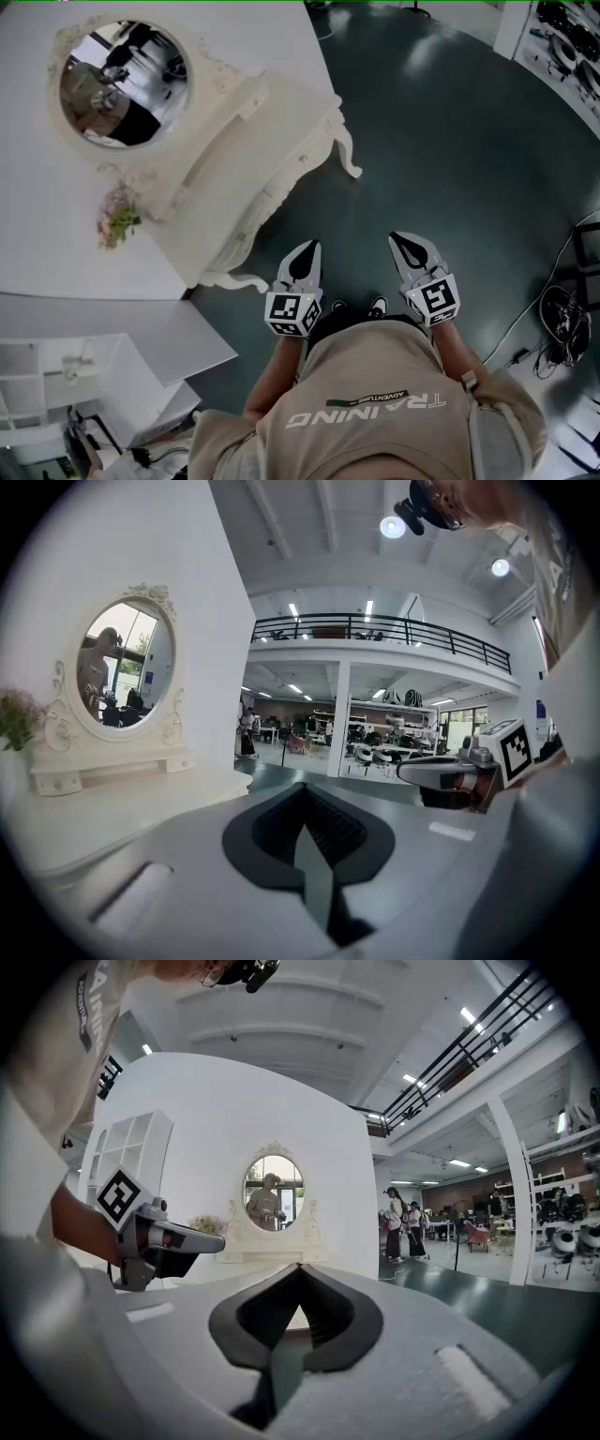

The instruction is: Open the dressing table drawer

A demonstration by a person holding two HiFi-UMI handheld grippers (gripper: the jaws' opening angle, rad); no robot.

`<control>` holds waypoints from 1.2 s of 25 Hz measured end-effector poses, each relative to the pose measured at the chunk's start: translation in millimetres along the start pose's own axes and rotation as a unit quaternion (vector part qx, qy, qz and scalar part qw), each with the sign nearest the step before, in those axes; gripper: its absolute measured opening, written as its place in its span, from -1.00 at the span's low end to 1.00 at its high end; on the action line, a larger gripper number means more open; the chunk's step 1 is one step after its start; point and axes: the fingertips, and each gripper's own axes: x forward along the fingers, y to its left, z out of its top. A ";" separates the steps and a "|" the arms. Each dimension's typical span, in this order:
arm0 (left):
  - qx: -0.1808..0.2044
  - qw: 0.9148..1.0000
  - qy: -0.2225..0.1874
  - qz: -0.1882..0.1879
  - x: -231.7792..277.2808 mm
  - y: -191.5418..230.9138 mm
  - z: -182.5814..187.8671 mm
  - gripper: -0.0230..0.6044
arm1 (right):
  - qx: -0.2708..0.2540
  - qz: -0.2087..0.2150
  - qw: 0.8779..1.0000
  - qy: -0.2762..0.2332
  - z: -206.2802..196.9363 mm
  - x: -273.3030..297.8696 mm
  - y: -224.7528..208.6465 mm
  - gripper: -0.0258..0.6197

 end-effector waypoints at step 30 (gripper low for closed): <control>-0.043 0.999 0.025 -0.008 83.3 60.0 -2.3 -0.87 | 0.020 0.018 0.999 0.034 -4.7 84.4 -45.0 -0.92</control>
